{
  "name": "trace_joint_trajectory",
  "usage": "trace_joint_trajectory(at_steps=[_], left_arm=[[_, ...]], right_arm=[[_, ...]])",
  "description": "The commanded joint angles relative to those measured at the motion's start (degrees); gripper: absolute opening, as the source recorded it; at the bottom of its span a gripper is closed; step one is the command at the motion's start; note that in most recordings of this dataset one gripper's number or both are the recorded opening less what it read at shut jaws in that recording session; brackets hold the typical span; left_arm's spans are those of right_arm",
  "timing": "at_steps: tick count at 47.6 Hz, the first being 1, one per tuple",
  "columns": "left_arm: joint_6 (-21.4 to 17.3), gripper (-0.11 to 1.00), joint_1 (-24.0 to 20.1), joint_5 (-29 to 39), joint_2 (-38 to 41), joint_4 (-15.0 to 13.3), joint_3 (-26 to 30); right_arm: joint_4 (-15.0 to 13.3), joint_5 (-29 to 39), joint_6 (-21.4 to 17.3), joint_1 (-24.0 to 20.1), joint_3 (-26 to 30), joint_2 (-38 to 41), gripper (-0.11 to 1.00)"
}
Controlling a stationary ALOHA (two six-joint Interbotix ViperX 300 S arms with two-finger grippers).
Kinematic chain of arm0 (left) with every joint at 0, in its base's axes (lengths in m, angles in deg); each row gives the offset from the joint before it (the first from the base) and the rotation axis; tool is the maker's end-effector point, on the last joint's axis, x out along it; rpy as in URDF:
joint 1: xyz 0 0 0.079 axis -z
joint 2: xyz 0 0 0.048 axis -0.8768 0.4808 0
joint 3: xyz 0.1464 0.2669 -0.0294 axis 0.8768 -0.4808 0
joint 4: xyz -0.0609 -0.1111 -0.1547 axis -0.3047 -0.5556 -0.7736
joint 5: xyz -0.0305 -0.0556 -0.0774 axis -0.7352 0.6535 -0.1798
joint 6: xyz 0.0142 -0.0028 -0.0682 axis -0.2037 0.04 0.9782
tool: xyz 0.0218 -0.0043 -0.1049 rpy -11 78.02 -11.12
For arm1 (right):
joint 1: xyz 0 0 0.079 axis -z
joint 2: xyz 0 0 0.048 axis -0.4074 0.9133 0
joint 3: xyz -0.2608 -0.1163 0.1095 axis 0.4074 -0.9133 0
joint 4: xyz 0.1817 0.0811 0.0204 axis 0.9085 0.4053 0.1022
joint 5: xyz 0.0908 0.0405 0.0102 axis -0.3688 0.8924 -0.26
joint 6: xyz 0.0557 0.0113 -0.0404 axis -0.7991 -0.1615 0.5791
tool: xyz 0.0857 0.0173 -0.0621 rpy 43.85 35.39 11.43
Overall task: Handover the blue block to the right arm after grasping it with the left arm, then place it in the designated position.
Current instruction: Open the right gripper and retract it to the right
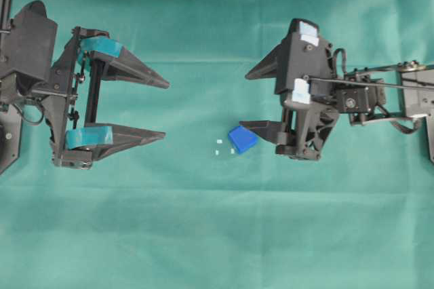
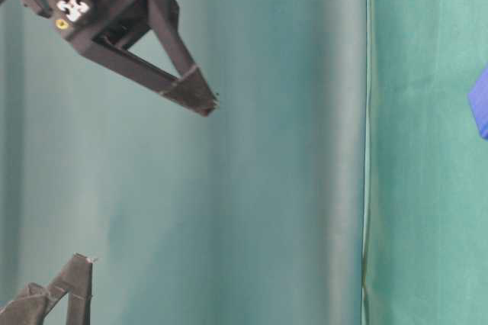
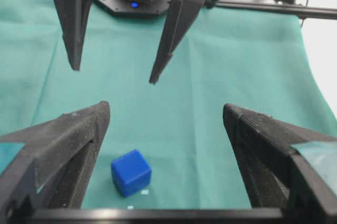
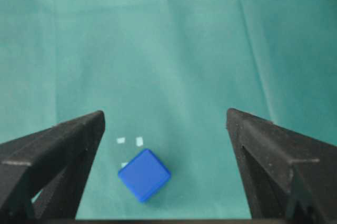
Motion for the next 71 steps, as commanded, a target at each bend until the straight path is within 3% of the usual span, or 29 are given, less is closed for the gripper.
trace_joint_trajectory(at_steps=[1,18,28,52,71], left_arm=[[0.09,1.0,0.18,-0.26,-0.26,0.09,0.97],[0.18,1.0,0.09,-0.26,-0.26,0.0,0.97],[0.09,1.0,0.09,-0.26,-0.26,0.0,0.97],[0.09,1.0,0.09,-0.62,-0.35,0.09,0.97],[0.0,1.0,0.09,-0.62,-0.35,0.09,0.97]], right_arm=[[-0.09,-0.18,0.09,-0.18,0.79,-1.32,0.92],[-0.97,-2.9,0.0,-0.26,-0.53,-3.69,0.92],[-4.75,-6.94,-0.26,-0.35,-3.08,-7.73,0.92],[-10.72,-15.64,-0.35,-0.35,-8.0,-16.17,0.92],[-11.69,-17.14,-0.26,-0.26,-8.96,-18.63,0.92]])
